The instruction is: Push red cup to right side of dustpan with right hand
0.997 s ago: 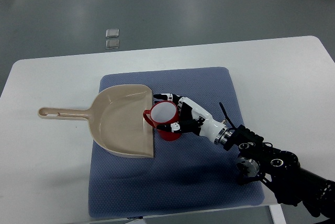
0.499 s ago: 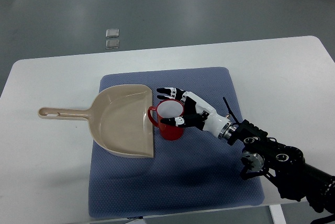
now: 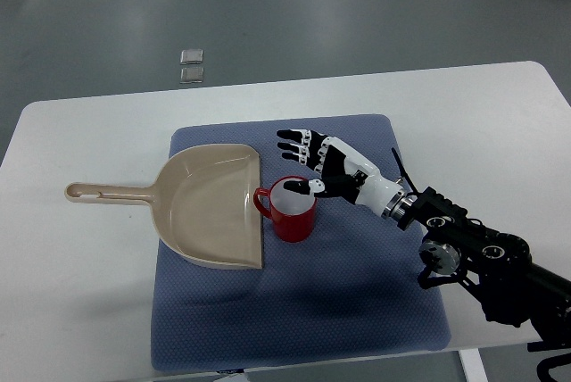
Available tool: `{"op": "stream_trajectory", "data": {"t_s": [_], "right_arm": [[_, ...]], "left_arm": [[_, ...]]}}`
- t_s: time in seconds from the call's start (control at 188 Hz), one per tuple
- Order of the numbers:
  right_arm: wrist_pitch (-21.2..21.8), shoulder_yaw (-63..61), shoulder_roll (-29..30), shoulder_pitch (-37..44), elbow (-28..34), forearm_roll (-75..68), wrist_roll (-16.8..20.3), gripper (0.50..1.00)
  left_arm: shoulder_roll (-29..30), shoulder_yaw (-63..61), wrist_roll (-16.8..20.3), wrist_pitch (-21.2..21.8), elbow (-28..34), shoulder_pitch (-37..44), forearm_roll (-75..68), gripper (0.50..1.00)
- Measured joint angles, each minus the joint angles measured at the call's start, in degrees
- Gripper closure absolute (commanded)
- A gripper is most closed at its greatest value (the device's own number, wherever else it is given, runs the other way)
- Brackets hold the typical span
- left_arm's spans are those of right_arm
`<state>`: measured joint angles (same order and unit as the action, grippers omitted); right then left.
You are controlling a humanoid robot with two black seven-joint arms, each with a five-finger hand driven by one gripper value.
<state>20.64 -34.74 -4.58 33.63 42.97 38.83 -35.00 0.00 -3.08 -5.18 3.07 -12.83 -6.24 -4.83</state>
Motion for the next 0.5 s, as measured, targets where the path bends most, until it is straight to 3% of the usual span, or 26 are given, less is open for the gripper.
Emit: {"op": "stream_trajectory", "data": {"t_s": [0.17, 0.366, 0.504], "right_arm": [[-1.19, -2.16, -0.93, 2.05, -0.75, -13.77, 0.59, 0.568], [-2.95, -4.68, -1.05, 3.92, -2.96, -34.45, 12.27, 0.566], [-0.45, -4.95, -1.31, 4.15, -3.39, -40.35, 14.46, 0.566]], "left_arm": [[0.0, -0.05, 0.0, -0.01, 0.0, 0.0, 0.0, 0.5], [0.0, -0.09, 0.0, -0.01, 0.0, 0.0, 0.0, 0.5], [0.0, -0.09, 0.0, -0.01, 0.0, 0.0, 0.0, 0.5]]}}
